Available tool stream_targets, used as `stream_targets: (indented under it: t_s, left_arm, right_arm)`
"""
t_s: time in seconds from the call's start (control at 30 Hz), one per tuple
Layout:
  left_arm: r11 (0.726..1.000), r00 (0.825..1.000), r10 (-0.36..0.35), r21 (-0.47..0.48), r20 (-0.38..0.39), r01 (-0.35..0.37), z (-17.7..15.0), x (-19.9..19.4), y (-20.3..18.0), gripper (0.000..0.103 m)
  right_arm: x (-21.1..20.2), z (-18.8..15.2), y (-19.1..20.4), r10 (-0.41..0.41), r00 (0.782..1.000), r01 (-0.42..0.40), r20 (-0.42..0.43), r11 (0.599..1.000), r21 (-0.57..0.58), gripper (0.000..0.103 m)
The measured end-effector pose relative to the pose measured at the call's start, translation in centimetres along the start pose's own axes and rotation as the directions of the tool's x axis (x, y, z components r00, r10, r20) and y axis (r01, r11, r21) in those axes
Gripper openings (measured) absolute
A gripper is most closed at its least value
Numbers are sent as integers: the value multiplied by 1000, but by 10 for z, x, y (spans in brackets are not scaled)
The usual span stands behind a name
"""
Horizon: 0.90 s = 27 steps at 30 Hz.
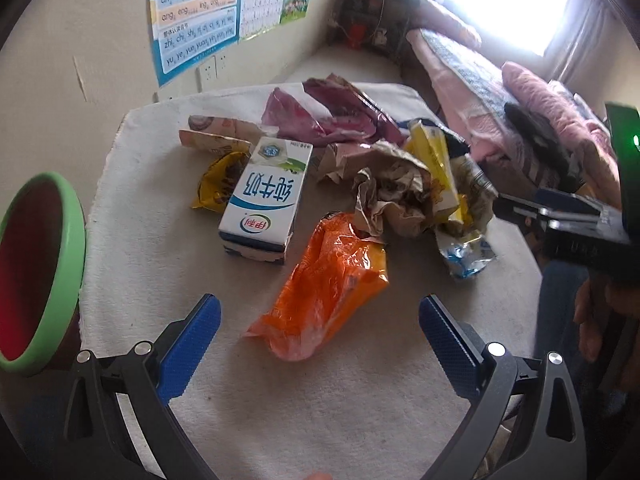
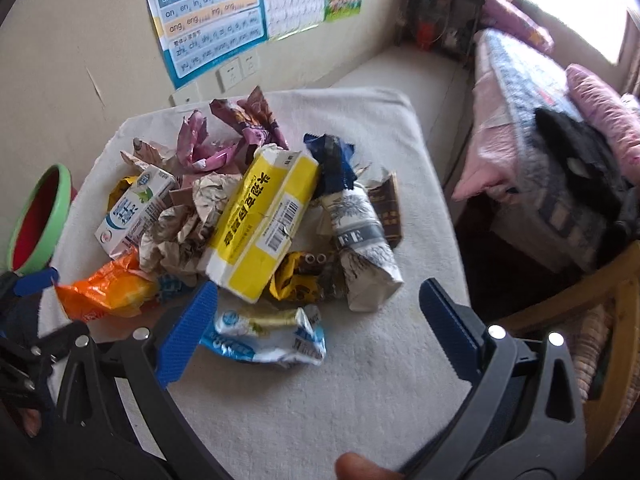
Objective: Collect trash
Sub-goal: 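Grasp the orange bag with the left tool while the right tool grasps the white paper cup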
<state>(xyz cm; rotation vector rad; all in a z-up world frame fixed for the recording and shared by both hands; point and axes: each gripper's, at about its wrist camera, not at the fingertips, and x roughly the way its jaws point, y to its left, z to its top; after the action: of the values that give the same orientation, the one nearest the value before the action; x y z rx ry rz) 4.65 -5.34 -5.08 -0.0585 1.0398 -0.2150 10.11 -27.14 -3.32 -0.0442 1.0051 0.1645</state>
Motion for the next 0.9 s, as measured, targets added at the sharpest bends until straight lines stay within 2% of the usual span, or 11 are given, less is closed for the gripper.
stream_targets:
  t_s: [0.13,0.27,0.4,0.47,0.5,0.53,0.6,0.63,0.67,0.7,0.9]
  left_arm:
    - [1000,1000,18,-1,-19,-18,7,7,-1,95]
    - [999,1000,18,31,-17,-17,12,15,-5,94]
    - [998,999,22,61,-38,-20,16,25,-10,93]
    - [998,998,13,58,-64,-9,18,30,-10,78]
    - [998,997,14,57,-70,-10,19,31,-11,72]
    - [998,997,18,54,-77,-13,19,34,-11,62]
    - [998,996,12,59,-93,-6,20,38,-13,59]
    - [998,995,11,66,-95,-4,20,40,-14,57]
    - [998,995,8,69,-96,-2,21,41,-14,55]
    - [998,995,6,68,-100,1,21,42,-14,55]
    - [998,994,-38,44,-106,42,17,40,-9,49]
  right_arm:
    - [14,9,-11,-15,1000,15,-1,1000,-3,99]
    - [29,17,-27,15,999,-14,-39,999,31,99]
    - [42,22,-31,-13,997,13,-73,1000,6,87]
    - [50,23,-34,7,995,-5,-102,1000,24,75]
    - [53,23,-34,5,994,-3,-111,1000,15,73]
    - [55,22,-33,1,993,0,-117,1000,3,72]
    - [58,21,-33,3,992,-3,-123,1000,0,69]
    - [60,21,-34,2,992,-2,-130,1000,1,63]
    - [63,20,-35,0,990,1,-140,1000,1,51]
    - [65,20,-36,0,989,1,-149,1000,4,48]
    - [62,16,-39,13,988,-12,-152,1000,7,44]
